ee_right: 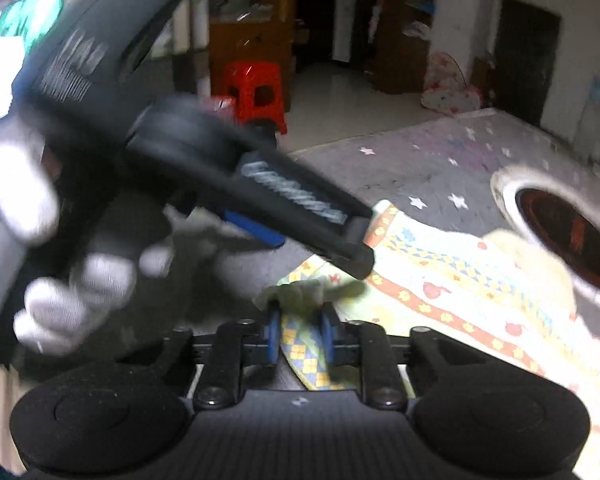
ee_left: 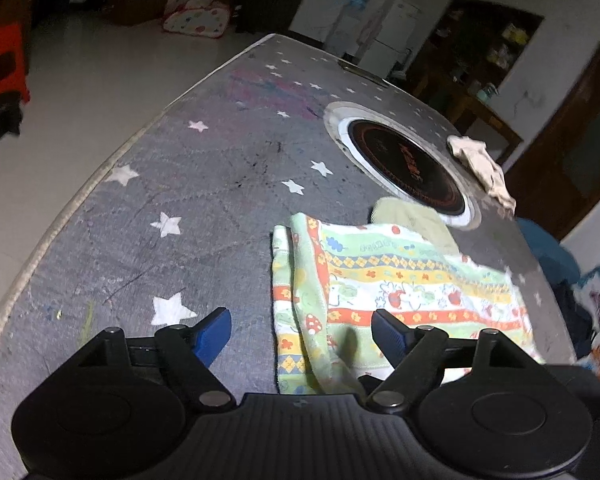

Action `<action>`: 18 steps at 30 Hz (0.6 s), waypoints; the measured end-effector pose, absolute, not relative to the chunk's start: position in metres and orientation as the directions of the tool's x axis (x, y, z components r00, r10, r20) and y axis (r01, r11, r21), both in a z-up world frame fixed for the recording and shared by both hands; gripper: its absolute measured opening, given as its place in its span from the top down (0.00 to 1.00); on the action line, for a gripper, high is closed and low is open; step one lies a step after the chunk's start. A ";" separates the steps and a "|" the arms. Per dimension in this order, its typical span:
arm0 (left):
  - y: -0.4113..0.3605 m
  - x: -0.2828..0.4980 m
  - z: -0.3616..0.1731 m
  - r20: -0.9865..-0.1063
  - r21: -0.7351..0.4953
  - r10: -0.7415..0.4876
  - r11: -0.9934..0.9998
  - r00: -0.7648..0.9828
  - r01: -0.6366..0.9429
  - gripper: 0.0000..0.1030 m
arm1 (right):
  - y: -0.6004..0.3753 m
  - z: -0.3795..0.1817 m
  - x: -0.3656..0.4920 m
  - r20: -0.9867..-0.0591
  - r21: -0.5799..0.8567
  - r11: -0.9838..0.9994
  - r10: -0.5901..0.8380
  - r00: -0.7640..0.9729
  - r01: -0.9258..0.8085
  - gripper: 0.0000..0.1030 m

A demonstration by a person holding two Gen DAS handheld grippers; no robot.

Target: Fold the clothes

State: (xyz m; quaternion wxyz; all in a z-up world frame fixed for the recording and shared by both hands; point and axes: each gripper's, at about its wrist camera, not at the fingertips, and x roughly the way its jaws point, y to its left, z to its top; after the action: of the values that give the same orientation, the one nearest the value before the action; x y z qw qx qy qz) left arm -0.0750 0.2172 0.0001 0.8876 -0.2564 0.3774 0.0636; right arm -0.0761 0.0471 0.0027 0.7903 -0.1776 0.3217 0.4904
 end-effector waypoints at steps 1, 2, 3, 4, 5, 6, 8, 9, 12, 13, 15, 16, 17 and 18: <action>0.219 -0.074 0.000 -0.701 -0.427 -0.087 0.846 0.707 -0.319 0.20 | 0.044 0.005 -0.072 -0.675 0.064 0.463 0.672 0.303 -0.884 0.86; 0.220 -0.074 0.000 -0.700 -0.448 -0.097 0.832 0.708 -0.328 0.20 | 0.040 0.008 -0.069 -0.667 0.089 0.470 0.683 0.298 -0.878 0.87; 0.222 -0.073 0.000 -0.698 -0.468 -0.110 0.818 0.708 -0.335 0.20 | 0.037 0.010 -0.066 -0.658 0.113 0.476 0.694 0.293 -0.872 0.87; 0.224 -0.072 -0.001 -0.695 -0.492 -0.126 0.802 0.708 -0.339 0.20 | 0.034 0.013 -0.062 -0.649 0.135 0.480 0.704 0.289 -0.867 0.88; 0.225 -0.070 -0.001 -0.691 -0.516 -0.146 0.785 0.708 -0.343 0.20 | 0.032 0.015 -0.059 -0.642 0.155 0.483 0.712 0.284 -0.862 0.88; 0.226 -0.068 -0.002 -0.688 -0.536 -0.161 0.771 0.708 -0.345 0.20 | 0.029 0.016 -0.057 -0.634 0.170 0.486 0.720 0.282 -0.857 0.88; 0.227 -0.064 -0.002 -0.684 -0.561 -0.183 0.751 0.706 -0.349 0.20 | 0.024 0.019 -0.052 -0.618 0.195 0.493 0.733 0.284 -0.848 0.89; 0.228 -0.062 -0.003 -0.683 -0.569 -0.192 0.745 0.704 -0.349 0.20 | 0.021 0.020 -0.050 -0.610 0.210 0.495 0.741 0.283 -0.843 0.89; 0.228 -0.058 -0.003 -0.683 -0.590 -0.214 0.726 0.698 -0.353 0.20 | 0.015 0.024 -0.043 -0.585 0.245 0.500 0.759 0.284 -0.831 0.89; 0.228 -0.056 -0.004 -0.681 -0.598 -0.223 0.718 0.697 -0.355 0.21 | 0.013 0.025 -0.042 -0.577 0.252 0.501 0.765 0.287 -0.828 0.89; 0.227 -0.054 -0.004 -0.678 -0.610 -0.230 0.705 0.698 -0.361 0.21 | 0.010 0.028 -0.037 -0.561 0.266 0.505 0.774 0.295 -0.821 0.90; 0.227 -0.053 -0.005 -0.677 -0.615 -0.232 0.699 0.698 -0.364 0.21 | 0.009 0.029 -0.034 -0.553 0.273 0.507 0.778 0.298 -0.817 0.90; 0.227 -0.051 -0.005 -0.674 -0.624 -0.240 0.691 0.699 -0.365 0.21 | 0.008 0.030 -0.032 -0.548 0.279 0.506 0.782 0.298 -0.816 0.90; 0.226 -0.049 -0.007 -0.670 -0.636 -0.252 0.681 0.699 -0.364 0.21 | 0.007 0.030 -0.030 -0.544 0.284 0.503 0.786 0.295 -0.816 0.90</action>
State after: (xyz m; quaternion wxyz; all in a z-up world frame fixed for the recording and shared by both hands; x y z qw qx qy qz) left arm -0.0493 0.2263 -0.0065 0.8312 -0.3979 0.3868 0.0337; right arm -0.0302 0.0069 0.0302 0.8043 -0.0236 0.3234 0.4980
